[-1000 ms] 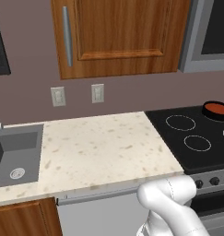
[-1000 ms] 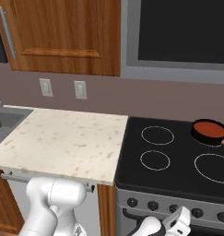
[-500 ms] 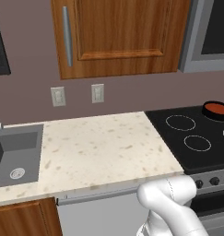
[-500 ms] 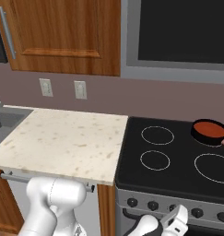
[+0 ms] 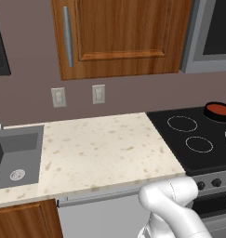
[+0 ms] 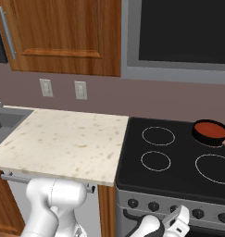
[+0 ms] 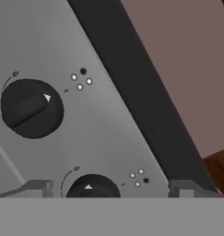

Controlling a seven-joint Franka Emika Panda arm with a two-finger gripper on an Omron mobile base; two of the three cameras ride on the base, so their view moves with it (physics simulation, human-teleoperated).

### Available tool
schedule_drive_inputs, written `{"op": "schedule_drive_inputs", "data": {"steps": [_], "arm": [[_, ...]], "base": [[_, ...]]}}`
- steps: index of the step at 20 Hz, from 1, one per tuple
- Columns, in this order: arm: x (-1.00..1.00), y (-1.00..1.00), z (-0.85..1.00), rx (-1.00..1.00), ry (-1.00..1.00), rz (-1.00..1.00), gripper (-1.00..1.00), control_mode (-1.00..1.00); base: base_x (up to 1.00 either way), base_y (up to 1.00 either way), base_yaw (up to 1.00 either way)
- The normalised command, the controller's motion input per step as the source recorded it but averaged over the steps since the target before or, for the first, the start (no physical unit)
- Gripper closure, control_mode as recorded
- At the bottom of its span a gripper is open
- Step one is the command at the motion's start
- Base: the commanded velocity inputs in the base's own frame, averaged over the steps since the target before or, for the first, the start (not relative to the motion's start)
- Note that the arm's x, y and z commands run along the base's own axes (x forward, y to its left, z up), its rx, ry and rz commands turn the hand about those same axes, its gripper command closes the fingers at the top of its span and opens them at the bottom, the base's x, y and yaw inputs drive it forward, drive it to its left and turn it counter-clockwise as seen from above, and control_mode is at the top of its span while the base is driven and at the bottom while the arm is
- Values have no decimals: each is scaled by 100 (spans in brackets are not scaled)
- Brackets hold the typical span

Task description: Wait until the marinara sauce is simmered to a deep red color and then turn off the stove.

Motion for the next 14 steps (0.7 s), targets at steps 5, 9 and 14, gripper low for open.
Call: {"op": "schedule_drive_inputs", "data": {"steps": [5, 9, 14], "arm": [[11, 0, -4, 0, 0, 0, -100, -100], [10, 0, -2, 0, 0, 0, -100, -100], [5, -1, -9, 0, 0, 0, -100, -100]], "base": [[0, 0, 0], [0, 0, 0], [0, 0, 0]]}}
